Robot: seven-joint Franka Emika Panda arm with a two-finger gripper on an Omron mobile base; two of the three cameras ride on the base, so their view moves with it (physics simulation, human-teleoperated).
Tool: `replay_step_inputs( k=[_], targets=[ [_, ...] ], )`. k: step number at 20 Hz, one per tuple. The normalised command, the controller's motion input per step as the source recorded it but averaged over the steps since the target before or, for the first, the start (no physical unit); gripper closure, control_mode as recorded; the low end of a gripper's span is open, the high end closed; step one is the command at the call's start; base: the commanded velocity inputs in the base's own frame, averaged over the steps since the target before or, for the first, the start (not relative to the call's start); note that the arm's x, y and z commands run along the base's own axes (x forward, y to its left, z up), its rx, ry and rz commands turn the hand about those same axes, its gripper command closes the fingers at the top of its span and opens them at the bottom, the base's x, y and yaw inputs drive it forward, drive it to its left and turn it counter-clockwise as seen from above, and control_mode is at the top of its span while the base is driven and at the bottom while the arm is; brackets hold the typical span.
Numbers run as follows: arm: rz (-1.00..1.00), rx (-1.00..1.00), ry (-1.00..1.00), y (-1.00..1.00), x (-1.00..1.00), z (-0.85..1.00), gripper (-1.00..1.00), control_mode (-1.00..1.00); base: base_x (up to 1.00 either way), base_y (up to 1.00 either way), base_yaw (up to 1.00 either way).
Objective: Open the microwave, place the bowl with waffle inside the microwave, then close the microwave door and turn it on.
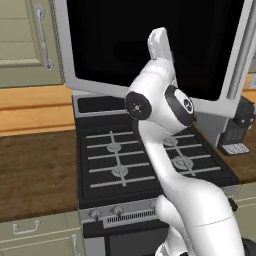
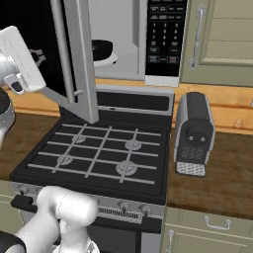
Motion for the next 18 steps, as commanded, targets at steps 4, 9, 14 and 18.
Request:
replay_step_inputs(
  k=[4,9,14,18],
  targets=[
    [0.34,0.14,0.22,0.00,1.00,0.32,1.00,-1.00,0.00,0.00,0.00],
    [0.36,0.13,0.40,0.00,1.00,0.01,1.00,-1.00,0.00,0.00,0.00],
    [0.33,0.08,0.19,0.00,1.00,0.00,1.00,-1.00,0.00,0.00,0.00],
    [0.29,0.01,0.02,0.00,1.00,-0.11,1.00,-1.00,0.00,0.00,0.00]
  ],
)
